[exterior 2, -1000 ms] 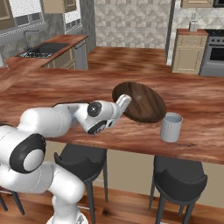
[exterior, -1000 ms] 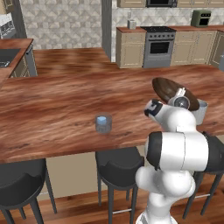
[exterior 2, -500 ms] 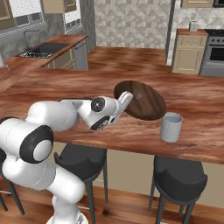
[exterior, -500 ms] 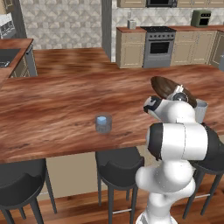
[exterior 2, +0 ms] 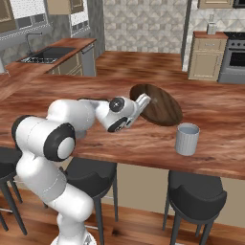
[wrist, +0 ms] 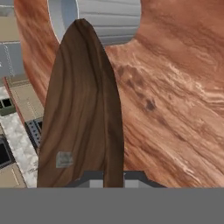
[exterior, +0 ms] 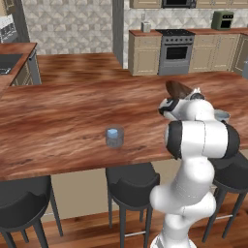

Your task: There are four ice cubes in the ice bowl. Place two ice cubes in each glass of water.

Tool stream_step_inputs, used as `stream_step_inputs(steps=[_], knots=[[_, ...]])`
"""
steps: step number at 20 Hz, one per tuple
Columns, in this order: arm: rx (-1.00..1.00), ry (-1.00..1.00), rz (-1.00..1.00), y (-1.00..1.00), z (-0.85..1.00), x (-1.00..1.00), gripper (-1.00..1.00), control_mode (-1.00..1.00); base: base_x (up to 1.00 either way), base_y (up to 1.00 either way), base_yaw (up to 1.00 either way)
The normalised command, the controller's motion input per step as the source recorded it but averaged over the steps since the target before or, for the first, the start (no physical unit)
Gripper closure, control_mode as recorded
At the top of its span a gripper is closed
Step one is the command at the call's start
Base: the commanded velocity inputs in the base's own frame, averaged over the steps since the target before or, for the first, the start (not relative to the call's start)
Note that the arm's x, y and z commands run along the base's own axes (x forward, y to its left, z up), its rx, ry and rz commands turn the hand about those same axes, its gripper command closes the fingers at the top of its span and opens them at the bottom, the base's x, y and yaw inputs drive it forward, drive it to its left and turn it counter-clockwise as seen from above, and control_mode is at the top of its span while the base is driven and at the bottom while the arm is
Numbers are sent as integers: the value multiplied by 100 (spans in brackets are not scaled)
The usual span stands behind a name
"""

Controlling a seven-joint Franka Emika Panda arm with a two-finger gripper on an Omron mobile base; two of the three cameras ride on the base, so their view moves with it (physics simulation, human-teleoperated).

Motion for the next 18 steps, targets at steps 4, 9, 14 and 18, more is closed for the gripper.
stream_step_inputs(steps=[4,9,14,18], knots=[[5,0,6,-56,0,28,100,-100,0,0,0],[3,-2,5,-38,0,6,100,-100,0,0,0],[8,-1,5,-36,0,0,100,-100,0,0,0],[18,-3,4,-34,-3,0,100,-100,0,0,0]])
